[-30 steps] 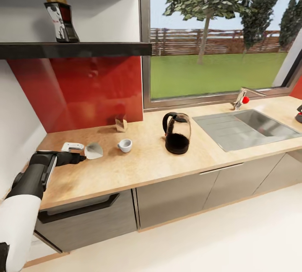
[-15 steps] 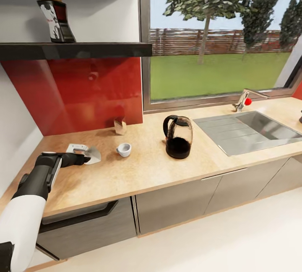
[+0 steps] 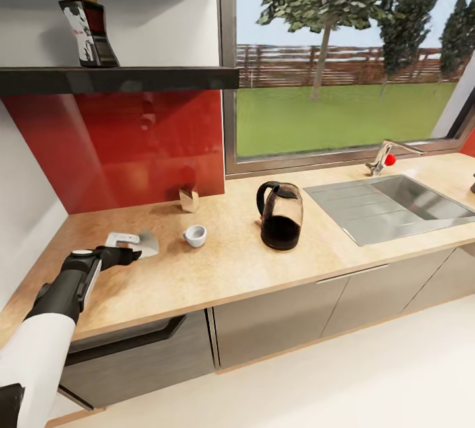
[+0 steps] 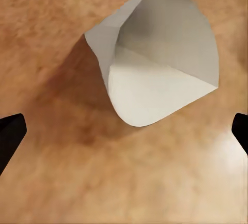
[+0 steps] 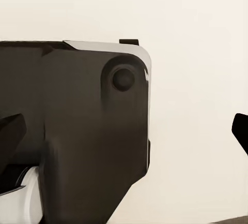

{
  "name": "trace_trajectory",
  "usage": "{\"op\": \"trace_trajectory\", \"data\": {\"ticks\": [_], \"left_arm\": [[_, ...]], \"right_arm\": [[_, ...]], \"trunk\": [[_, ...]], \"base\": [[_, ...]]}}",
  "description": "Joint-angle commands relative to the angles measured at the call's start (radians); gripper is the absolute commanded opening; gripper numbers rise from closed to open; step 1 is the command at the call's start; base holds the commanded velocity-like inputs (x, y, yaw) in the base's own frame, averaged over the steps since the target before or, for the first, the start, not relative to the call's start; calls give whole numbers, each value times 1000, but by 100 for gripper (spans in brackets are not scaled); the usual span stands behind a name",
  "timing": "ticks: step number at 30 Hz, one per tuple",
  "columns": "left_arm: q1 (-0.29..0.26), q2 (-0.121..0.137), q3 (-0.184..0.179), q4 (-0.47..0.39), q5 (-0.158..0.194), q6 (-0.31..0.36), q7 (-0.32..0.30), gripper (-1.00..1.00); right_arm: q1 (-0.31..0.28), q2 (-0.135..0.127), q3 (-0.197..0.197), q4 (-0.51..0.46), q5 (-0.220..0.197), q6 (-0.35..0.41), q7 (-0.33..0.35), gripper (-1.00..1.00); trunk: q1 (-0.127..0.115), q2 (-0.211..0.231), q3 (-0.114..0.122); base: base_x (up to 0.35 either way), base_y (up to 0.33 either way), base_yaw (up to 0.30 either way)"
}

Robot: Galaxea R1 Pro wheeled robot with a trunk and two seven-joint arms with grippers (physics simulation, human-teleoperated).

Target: Set up a coffee station on the kitchen countertop: keep the coffee maker on the countertop, move the bottle of coffee from the kitchen shelf to the counter next to the coffee maker, place a paper coffee filter on top of the coffee maker, put the saucer next to the coffee maker with the coffee cup on the saucer, and place the electric kettle next to the coffee maker.

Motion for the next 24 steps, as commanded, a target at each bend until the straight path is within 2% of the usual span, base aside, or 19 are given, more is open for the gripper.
{"op": "trace_trajectory", "data": {"ticks": [1,15,24], "left_arm": [[0,0,-1,4,-16,-3,-12,100],[12,1,-9,37,-21,-29,-14,100],[12,1,-7,37,-21,-29,-14,100]], "right_arm": [[-1,0,1,-3,0,-3,-1,100],[-1,-5,2,1,-1,-3,0,100],[-1,-5,2,1,0,-3,0,100]], "trunk": [[1,-2,-2],[1,-2,-2],[1,-2,-2]], "base": [[0,0,0],[6,0,0],[222,0,0]]}}
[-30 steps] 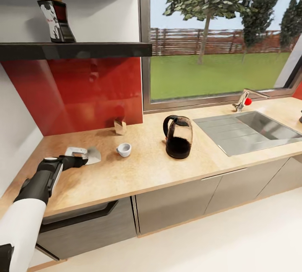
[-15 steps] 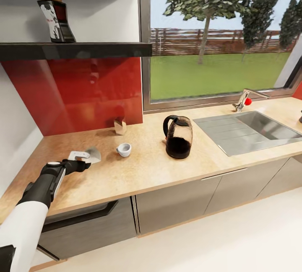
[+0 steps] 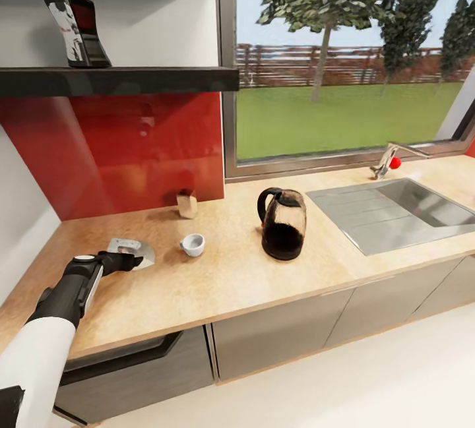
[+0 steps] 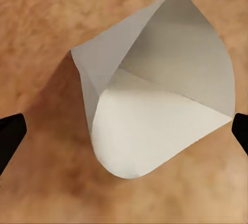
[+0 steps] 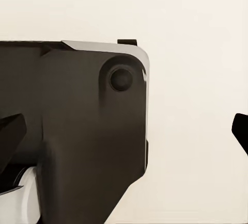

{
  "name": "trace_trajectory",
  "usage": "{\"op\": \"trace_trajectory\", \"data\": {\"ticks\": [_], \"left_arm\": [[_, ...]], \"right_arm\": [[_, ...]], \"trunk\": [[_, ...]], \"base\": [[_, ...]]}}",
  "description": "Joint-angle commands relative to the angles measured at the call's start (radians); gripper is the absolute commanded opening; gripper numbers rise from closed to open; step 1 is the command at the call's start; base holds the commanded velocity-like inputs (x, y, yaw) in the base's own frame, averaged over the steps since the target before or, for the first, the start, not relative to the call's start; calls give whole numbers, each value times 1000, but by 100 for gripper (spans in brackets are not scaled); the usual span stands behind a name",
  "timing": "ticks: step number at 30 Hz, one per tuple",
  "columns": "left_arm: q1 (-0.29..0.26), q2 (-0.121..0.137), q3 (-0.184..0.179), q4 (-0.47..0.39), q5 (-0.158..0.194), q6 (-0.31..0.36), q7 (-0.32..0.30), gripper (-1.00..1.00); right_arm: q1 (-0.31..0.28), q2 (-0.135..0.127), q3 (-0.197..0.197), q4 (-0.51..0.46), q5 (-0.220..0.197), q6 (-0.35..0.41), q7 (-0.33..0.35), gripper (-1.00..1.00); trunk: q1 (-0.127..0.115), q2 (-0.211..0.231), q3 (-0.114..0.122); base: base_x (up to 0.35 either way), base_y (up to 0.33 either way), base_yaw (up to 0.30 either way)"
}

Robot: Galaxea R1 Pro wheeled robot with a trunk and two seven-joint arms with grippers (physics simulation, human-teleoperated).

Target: Set up a coffee station on the kitchen countertop: keep the coffee maker on the countertop, move the bottle of coffee from the kitchen shelf to the counter next to the coffee maker, place a paper coffee filter on top of the coffee maker, put the saucer next to the coffee maker with the coffee cup on the saucer, and place the electric kettle next to the coffee maker.

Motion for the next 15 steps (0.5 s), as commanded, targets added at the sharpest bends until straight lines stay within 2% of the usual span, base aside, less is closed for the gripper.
{"op": "trace_trajectory", "data": {"ticks": [1,6,11,15], "left_arm": [[-1,0,4,-1,-11,3,-10,100],[-1,1,6,-1,-11,3,-9,100],[-1,0,6,-1,-10,3,-9,100],[-1,0,6,-1,-10,3,-9,100]], "right_arm": [[-1,0,1,1,0,-3,-1,100],[-1,1,1,1,0,-3,-1,100],[0,1,1,1,0,-3,-1,100],[-1,1,1,1,0,-3,-1,100]], "trunk": [[1,-2,-2],[1,-2,-2],[1,-2,-2],[1,-2,-2]], "base": [[59,0,0],[34,5,0],[169,134,0],[54,42,0]]}}
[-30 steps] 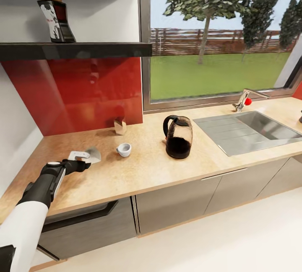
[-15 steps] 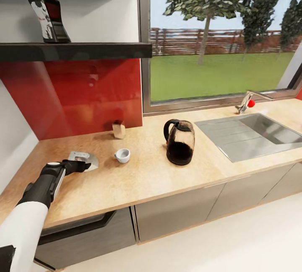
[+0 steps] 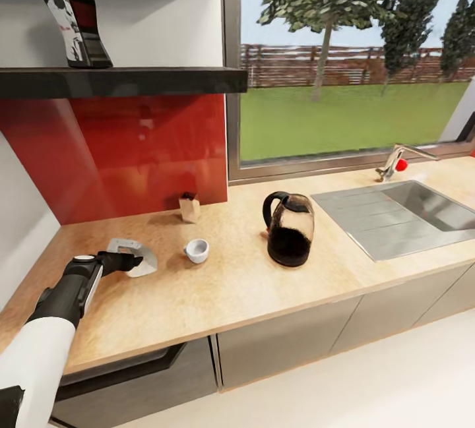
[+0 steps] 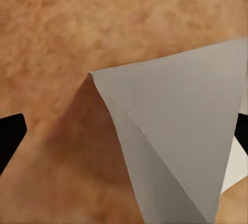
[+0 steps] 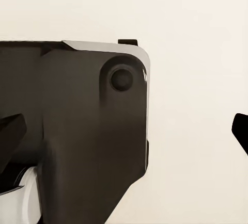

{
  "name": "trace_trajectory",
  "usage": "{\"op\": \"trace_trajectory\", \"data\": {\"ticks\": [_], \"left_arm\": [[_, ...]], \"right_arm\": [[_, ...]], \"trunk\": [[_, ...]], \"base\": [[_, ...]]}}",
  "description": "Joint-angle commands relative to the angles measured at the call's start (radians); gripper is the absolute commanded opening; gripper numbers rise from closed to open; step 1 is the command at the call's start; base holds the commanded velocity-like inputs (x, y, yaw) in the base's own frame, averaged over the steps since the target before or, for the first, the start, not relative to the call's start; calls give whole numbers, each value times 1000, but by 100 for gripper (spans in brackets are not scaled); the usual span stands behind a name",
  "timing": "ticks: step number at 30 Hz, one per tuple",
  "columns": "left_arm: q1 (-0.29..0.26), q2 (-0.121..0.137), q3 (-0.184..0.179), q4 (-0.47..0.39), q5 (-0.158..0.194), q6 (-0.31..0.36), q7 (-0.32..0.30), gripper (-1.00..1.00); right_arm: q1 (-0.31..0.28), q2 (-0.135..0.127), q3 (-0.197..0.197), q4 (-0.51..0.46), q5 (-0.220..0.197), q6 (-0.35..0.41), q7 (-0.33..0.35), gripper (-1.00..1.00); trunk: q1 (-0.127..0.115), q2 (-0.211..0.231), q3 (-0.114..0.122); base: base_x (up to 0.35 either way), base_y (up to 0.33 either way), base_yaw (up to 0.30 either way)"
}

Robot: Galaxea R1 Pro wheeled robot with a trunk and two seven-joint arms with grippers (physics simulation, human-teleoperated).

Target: Set up a coffee station on the kitchen countertop: keep the coffee maker on the countertop, move the bottle of coffee from the kitchen shelf to the counter next to the coffee maker, place a paper coffee filter on top of the coffee maker, put the saucer next to the coffee maker with the coffee cup on the saucer, and place the electric kettle next to the coffee maker.

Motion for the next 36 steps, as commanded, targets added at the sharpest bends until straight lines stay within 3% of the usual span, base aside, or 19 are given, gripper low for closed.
{"op": "trace_trajectory", "data": {"ticks": [1,7,24,25,36], "left_arm": [[1,-1,3,26,-11,3,-9,100],[1,-3,2,68,-11,-5,-8,100],[1,-24,2,80,-11,-11,1,100],[1,-23,3,79,-11,-11,2,-100],[1,-23,4,79,-11,-11,2,-100]], "right_arm": [[-1,0,1,1,0,-3,-1,100],[0,0,1,1,0,-3,-1,100],[-1,0,1,1,0,-3,-1,100],[-1,-1,1,2,0,-3,-1,100],[-1,-1,1,2,0,-3,-1,100]], "trunk": [[1,-2,-2],[1,-2,-2],[1,-2,-2],[1,-2,-2],[1,-2,-2]], "base": [[1,1,0],[97,0,0],[9,0,0],[0,0,0],[0,0,0]]}}
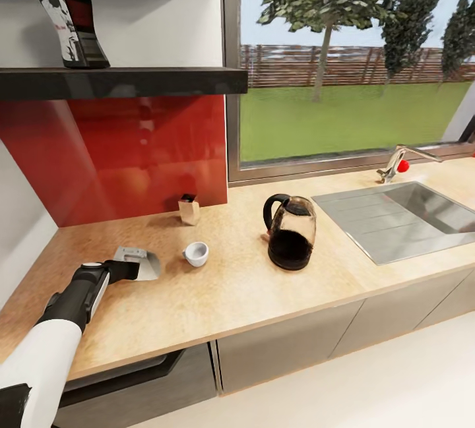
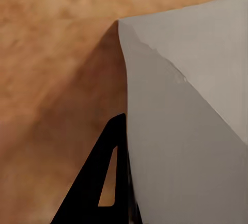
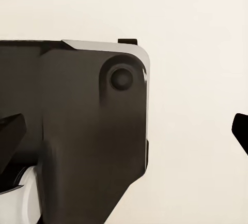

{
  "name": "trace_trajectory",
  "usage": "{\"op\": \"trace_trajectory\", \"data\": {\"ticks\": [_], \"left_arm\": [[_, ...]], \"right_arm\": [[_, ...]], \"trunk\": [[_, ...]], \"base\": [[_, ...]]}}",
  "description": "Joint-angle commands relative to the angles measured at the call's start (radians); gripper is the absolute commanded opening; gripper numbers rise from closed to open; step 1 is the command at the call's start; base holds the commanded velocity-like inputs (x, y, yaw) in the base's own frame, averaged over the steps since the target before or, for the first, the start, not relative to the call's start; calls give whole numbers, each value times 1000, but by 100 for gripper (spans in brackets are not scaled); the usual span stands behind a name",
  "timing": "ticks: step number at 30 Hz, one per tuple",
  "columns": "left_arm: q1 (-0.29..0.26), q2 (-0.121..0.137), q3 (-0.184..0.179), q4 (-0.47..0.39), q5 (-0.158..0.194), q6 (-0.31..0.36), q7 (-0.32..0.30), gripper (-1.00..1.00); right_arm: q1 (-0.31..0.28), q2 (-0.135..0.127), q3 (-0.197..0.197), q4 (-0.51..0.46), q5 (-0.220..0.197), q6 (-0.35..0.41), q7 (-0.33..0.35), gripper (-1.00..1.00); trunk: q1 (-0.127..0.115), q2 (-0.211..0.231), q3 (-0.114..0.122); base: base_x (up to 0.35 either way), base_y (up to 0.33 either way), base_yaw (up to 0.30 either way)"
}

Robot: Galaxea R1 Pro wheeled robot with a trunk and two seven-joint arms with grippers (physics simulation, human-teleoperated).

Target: Set up a coffee station on the kitchen countertop: keep the coffee maker on the countertop, move the bottle of coffee from the kitchen shelf to the counter next to the coffee maker, place a paper coffee filter on top of the coffee maker, put the saucer next to the coffee maker with the coffee cup on the saucer, and place the electric kettle next to the coffee maker.

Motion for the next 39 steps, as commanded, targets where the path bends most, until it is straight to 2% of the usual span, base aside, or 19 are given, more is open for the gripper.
{"op": "trace_trajectory", "data": {"ticks": [1,15,16,21,24,27,28,29,31,33,35,36,39], "left_arm": [[-1,-1,4,-1,-15,2,-11,-100],[-1,-1,4,-2,-15,2,-11,-100],[-3,4,7,-20,-14,8,-28,-100],[-14,4,6,-24,-13,10,-36,-100],[-22,4,6,-38,8,13,-36,-100],[-28,6,5,-57,49,18,-35,-100],[-31,9,4,-64,73,22,-34,-100],[-34,13,3,-77,108,37,-34,-100],[-54,20,3,-117,146,108,-36,-100],[-70,20,3,-143,154,148,-46,-100],[-94,21,3,-180,159,205,-86,-100],[-119,22,2,-213,159,265,-151,-100],[-148,28,2,-239,159,347,-234,-100]], "right_arm": [[-1,0,1,1,0,-3,-1,100],[-1,0,1,1,0,-3,-1,100],[-1,0,1,1,0,-3,-1,100],[-1,-1,1,1,0,-3,-1,100],[-1,0,1,1,0,-3,-1,100],[-1,0,1,1,1,-3,-1,100],[-1,0,1,1,1,-3,-1,100],[-1,0,2,1,1,-3,-1,100],[-1,0,1,1,0,-3,-1,100],[-1,0,2,1,0,-3,0,100],[-1,2,2,1,0,-3,0,100],[-1,5,2,1,0,-3,1,100],[-1,7,2,2,-1,-3,2,100]], "trunk": [[1,-2,-2],[1,-2,-2],[1,-2,-2],[1,-2,-2],[1,-2,-2],[1,-2,-2],[1,-2,-2],[1,-2,-2],[1,-2,-2],[1,-2,-2],[1,-2,-2],[1,-2,-2],[1,-2,-2]], "base": [[0,0,0],[0,0,0],[0,0,0],[0,0,0],[0,0,0],[0,0,0],[0,0,0],[0,0,0],[0,0,0],[0,0,0],[0,0,0],[0,0,0],[0,0,0]]}}
